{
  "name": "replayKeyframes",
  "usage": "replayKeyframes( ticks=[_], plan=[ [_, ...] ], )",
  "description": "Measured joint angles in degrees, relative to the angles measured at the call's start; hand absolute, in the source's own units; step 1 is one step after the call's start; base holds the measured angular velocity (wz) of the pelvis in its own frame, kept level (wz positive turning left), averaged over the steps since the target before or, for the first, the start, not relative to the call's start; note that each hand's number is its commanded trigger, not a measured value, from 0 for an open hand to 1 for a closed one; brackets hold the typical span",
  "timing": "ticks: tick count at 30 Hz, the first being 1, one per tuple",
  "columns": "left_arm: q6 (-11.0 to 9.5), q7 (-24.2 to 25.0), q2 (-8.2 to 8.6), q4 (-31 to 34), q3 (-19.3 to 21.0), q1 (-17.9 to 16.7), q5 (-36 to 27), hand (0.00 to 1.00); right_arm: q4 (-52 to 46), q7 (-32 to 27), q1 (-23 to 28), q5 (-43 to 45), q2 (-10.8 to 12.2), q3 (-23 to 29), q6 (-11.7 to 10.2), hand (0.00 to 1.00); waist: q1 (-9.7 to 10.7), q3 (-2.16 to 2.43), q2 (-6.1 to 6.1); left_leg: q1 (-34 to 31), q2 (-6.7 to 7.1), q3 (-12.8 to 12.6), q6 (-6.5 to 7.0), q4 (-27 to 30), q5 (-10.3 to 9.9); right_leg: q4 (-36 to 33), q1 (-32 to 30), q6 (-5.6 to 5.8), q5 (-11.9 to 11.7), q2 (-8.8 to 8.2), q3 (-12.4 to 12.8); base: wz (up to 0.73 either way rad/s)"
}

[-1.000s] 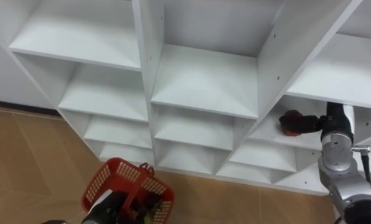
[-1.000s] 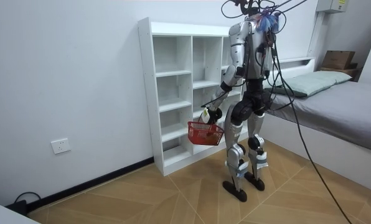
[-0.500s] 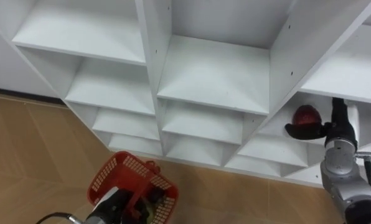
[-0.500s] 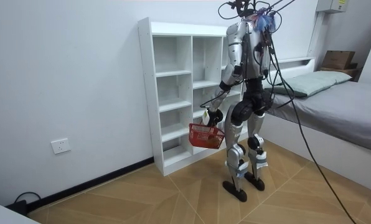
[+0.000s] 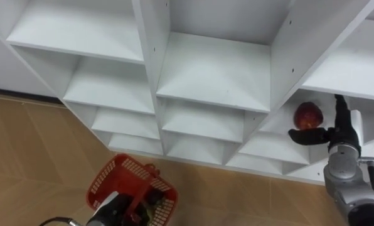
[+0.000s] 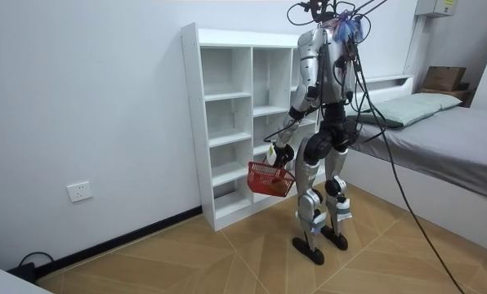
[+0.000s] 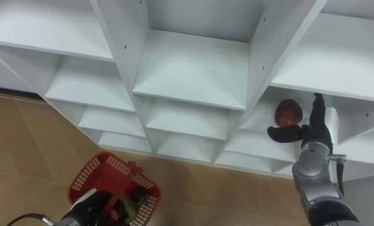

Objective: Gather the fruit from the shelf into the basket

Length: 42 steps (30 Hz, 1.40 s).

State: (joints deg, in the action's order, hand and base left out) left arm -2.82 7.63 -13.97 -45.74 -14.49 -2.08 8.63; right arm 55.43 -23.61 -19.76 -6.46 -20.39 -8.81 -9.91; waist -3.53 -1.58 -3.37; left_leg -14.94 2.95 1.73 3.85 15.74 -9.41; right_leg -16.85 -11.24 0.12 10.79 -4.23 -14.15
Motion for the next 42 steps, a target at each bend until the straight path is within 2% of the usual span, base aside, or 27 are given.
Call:
replayKeyframes(
  ticks=[12, 18, 21, 24, 30, 37, 41, 42],
  plan=[
    [0.3, 0.0, 0.06, 0.0, -0.2, 0.0, 0.0, 1.00, 0.0, 0.0, 0.0, 0.0, 0.0, 0.0, 0.0, 0.00, 0.0, 0.00, 0.03, 0.0, 0.00, 0.0, 0.00, 0.0, 0.0, 0.0, 0.0, 0.00, 0.0, 0.00, 0.0, 0.00],
    [0.4, 0.0, 0.10, -0.4, -0.8, 0.2, 0.0, 1.00, 0.0, 0.0, 0.0, 0.0, 0.0, 0.0, 0.0, 0.00, -0.1, -0.16, 0.75, 0.0, 0.03, 0.0, 0.00, 0.0, 0.0, 0.0, 0.0, 0.00, 0.0, -0.04, 0.0, 0.00],
    [0.4, 0.0, 0.20, -1.1, -1.9, 1.1, 0.2, 1.00, 0.1, -0.1, 0.0, 0.0, 0.0, 0.0, 0.0, 0.00, -0.2, -0.15, 1.33, 0.0, 0.06, 0.0, 0.02, 0.0, 0.1, -0.2, -0.1, 0.00, 0.1, -0.12, 0.1, 0.00],
    [0.4, 0.0, 0.39, -2.4, -2.5, 2.2, 0.5, 1.00, 0.0, -0.5, -0.2, 0.0, 0.1, 0.0, 0.0, 0.00, -0.4, -0.12, 1.37, -0.4, 0.65, -0.2, 0.09, 0.0, 0.3, -2.1, -1.4, 0.03, 1.3, -0.82, 1.0, 0.00],
    [0.4, 0.0, 1.00, -5.0, -2.7, 4.6, 0.4, 1.00, 0.0, -2.6, -0.4, 0.0, 0.4, -0.3, 0.0, 0.00, -1.3, -0.12, 1.43, -1.7, 0.75, -0.3, -0.08, 0.0, 0.9, -2.2, -2.8, 0.00, 1.4, -0.75, 2.1, 0.01],
    [0.3, -0.3, 1.54, -5.2, -4.5, 4.7, 0.1, 1.00, 0.0, -3.6, -1.2, 0.0, 0.4, -0.7, -0.5, 0.00, -1.3, -0.17, 1.60, -2.2, 0.81, 0.1, -0.06, 0.0, 1.1, -1.8, -2.8, -0.13, 1.3, -0.72, 1.5, 0.02],
    [-0.1, -0.8, 1.97, -6.0, -5.0, 5.4, -0.1, 1.00, 0.3, -3.9, -2.7, 0.0, 0.4, -0.7, -1.3, 0.00, -1.2, -0.69, 2.46, -2.5, 0.81, 0.2, -0.08, -0.1, 1.2, -1.8, -3.1, -0.14, 1.3, -0.68, 1.5, 0.01],
    [-0.1, -0.8, 1.99, -6.2, -5.0, 5.7, -0.1, 1.00, 0.5, -3.9, -2.9, 0.0, 0.4, -0.7, -1.4, 0.00, -1.2, -0.70, 2.54, -2.6, 0.80, 0.2, -0.10, -0.2, 1.2, -1.8, -3.2, -0.15, 1.3, -0.69, 1.5, -0.04]
  ],
)
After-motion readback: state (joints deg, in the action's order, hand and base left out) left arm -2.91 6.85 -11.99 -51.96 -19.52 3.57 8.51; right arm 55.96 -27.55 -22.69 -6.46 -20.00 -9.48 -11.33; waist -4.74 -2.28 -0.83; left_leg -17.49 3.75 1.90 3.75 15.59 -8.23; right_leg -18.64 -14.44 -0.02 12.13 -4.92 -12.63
